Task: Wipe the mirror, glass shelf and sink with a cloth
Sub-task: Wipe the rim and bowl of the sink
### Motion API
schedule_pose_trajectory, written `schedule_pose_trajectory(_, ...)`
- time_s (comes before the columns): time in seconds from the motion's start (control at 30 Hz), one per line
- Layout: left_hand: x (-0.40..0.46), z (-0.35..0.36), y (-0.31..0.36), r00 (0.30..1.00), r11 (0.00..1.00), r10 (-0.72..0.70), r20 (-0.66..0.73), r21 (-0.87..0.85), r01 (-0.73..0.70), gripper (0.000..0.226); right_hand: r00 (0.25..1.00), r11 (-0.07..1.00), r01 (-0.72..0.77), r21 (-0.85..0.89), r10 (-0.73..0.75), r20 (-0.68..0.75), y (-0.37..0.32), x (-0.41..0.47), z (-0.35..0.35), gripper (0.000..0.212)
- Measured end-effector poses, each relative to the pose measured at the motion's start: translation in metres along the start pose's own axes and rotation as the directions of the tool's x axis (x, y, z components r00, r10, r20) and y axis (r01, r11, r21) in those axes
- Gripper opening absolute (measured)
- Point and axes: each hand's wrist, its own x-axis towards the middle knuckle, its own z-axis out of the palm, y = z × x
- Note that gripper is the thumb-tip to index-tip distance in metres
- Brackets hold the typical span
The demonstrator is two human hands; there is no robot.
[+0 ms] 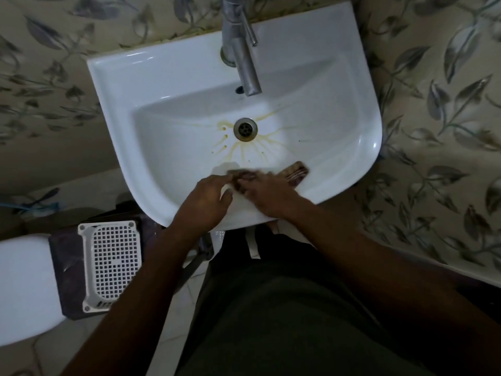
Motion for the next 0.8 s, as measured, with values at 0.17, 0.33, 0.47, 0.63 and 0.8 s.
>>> schedule_pose_trajectory(0.17,0.002,-0.001,0.0,1.0,0.999,0.015,-0.005,0.052,-0.015,0.038,0.991,0.989,0.137,0.064,-0.136,-0.009,-0.009,-0.012,-0.002,0.05)
schedule_pose_trajectory(0.33,0.006,0.002,0.006,0.999,0.997,0.046,-0.021,0.067,-0.044,0.04,0.997,0.996,0.016,-0.082,-0.021,-0.069,0.101,-0.026,-0.044,0.044)
schedule_pose_trajectory(0.47,0.013,0.013,0.021,0.996,0.994,0.092,0.017,0.054,-0.093,0.041,0.983,0.93,-0.165,-0.33,0.129,-0.13,0.128,-0.024,-0.055,0.053)
schedule_pose_trajectory(0.63,0.028,0.035,0.044,0.988,0.992,0.118,0.095,0.027,-0.121,0.051,0.994,0.998,0.054,-0.036,-0.057,-0.088,0.062,-0.033,-0.02,0.044)
schedule_pose_trajectory(0.8,0.033,0.042,0.058,0.974,0.983,0.172,0.145,0.044,-0.18,0.051,0.994,0.989,0.101,-0.107,-0.104,-0.024,0.12,-0.026,-0.05,0.044)
